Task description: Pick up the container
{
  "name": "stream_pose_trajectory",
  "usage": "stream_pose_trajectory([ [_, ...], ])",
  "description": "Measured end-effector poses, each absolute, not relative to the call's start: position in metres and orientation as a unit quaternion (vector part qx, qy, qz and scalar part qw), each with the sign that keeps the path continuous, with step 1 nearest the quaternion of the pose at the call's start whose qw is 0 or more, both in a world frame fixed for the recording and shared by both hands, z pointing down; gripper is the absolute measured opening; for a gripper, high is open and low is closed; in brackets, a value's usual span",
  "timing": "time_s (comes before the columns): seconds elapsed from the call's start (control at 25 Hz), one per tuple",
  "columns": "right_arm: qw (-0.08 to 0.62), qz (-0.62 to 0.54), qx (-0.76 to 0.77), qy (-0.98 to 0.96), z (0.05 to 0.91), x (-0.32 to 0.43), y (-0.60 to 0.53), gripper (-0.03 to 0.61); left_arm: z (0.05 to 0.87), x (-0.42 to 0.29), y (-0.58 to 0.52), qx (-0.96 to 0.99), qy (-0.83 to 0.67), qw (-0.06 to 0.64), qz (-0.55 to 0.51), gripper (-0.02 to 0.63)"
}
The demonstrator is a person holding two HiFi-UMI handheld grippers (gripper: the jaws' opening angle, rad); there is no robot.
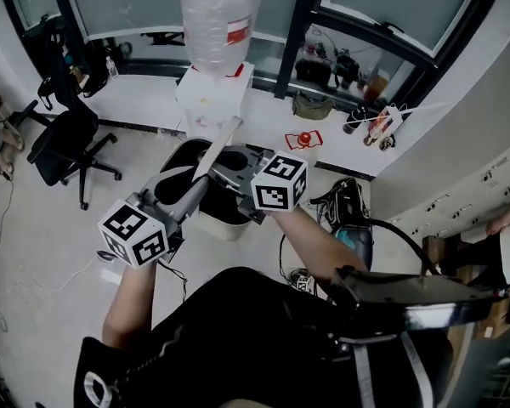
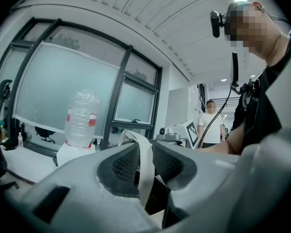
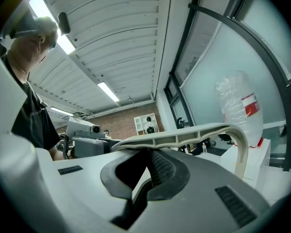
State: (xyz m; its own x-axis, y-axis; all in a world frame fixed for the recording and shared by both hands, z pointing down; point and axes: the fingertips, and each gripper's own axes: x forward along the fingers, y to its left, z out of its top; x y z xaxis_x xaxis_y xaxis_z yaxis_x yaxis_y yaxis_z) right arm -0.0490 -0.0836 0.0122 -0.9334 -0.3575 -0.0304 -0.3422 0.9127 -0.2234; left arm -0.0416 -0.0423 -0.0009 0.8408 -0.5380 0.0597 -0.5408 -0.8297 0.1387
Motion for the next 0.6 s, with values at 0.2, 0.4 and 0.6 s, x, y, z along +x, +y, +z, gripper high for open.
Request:
stream_pose_trajectory([
  [0.2,0.027,-0.102,-0.186,0.977,0.0179,-0.0458,-0.0824,0.008,0.0055,-0.0389,-0.0412,0.958,-0.277,0.075,0.015,0.091],
  [0.4,0.032,-0.096,-0.185,0.977,0.0167,-0.043,-0.0802,0.008,0.0048,-0.0364,-0.039,0.959,-0.273,0.073,0.008,0.091],
  [0.6,0.036,-0.099,-0.192,0.976,0.0151,-0.0398,-0.0853,0.008,0.0033,-0.034,-0.0439,0.961,-0.263,0.081,0.008,0.091],
])
